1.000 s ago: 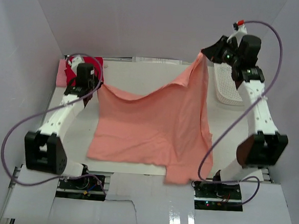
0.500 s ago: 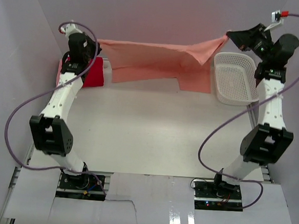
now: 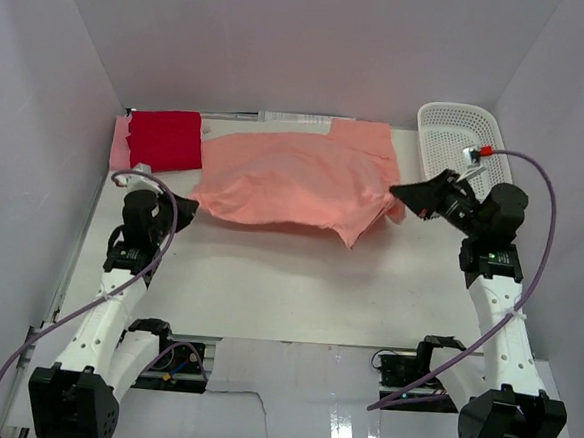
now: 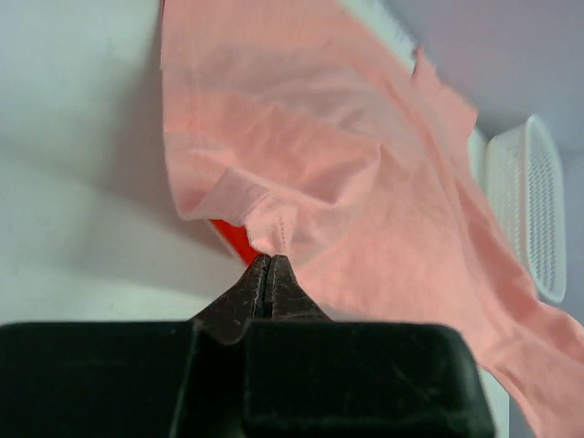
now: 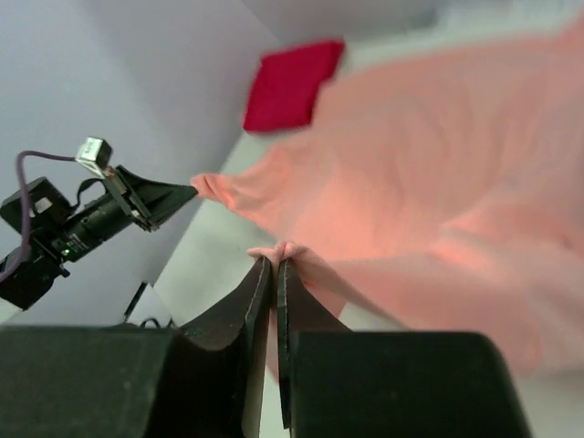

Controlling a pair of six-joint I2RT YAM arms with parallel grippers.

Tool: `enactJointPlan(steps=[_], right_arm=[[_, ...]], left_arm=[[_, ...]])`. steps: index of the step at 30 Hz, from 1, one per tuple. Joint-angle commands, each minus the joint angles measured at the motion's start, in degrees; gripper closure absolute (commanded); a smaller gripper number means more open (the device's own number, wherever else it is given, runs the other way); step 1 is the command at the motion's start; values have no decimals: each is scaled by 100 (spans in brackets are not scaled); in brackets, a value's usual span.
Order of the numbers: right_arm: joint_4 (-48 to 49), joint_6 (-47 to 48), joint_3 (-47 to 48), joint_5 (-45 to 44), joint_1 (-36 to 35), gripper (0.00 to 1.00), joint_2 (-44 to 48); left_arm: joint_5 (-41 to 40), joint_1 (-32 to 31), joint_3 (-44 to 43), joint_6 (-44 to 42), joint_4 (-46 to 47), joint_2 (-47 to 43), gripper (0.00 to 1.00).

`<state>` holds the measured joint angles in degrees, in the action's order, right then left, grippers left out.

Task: Fold and stack the t-shirts
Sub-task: Flatten out the tshirt

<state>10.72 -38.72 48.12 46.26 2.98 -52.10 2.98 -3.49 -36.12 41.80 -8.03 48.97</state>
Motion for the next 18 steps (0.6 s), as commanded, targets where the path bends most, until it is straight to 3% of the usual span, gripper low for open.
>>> enactJointPlan(steps=[1,2,5,8,11,18], right_arm=[[-2686,627,-538,-233,-140,92,120],[-3542,881,-653,-345,-184,92,243],[-4706,1286,-1163,-732,-210,92,498],[-5210,1533,-1717,-680,-210,92,648],[-5773,1700,-2208,-495,-228,92,797],[-7109,1974,-2658,-1242,-457,92,1553]], left_arm=[[615,-3,743,258,-619,-449,100],[694,-12,895,319,-725,-598,100],[643,-20,1177,460,-1462,-1064,100],[230,-495,932,732,-2113,-1039,100],[-236,-600,590,1040,-2738,-767,100],[-1439,-601,140,1655,-3696,-213,100]])
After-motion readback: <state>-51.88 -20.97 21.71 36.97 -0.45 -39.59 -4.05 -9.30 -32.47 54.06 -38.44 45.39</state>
